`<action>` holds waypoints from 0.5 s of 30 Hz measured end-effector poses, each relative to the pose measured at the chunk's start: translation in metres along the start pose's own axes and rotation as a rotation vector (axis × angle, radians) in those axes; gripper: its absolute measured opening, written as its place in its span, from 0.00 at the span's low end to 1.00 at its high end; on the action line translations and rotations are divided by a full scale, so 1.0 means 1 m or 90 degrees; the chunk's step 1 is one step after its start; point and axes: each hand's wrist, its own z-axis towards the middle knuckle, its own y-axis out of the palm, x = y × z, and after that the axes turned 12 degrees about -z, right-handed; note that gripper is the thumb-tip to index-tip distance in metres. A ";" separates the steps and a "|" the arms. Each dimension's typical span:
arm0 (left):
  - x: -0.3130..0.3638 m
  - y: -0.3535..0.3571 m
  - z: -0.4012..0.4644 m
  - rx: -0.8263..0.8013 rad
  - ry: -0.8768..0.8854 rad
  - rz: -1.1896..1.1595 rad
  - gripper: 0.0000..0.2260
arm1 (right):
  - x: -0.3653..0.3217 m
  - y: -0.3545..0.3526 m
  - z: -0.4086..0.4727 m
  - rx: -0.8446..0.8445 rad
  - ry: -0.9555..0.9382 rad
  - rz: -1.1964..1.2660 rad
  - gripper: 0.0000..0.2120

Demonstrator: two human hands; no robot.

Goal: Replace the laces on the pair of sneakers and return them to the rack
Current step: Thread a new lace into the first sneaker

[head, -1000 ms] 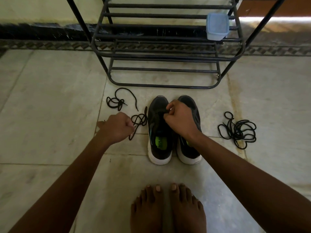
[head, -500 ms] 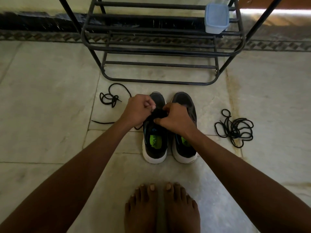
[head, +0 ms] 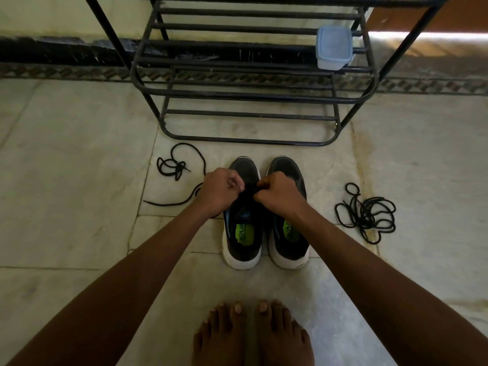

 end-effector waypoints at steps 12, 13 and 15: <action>-0.004 0.004 0.001 0.026 0.033 0.030 0.03 | 0.002 -0.004 0.001 -0.049 0.062 0.083 0.09; -0.004 0.005 0.001 0.030 0.033 0.031 0.03 | 0.001 -0.005 0.000 -0.051 0.062 0.088 0.10; -0.003 0.006 -0.001 0.034 0.036 0.031 0.03 | -0.001 -0.006 -0.001 -0.057 0.062 0.099 0.11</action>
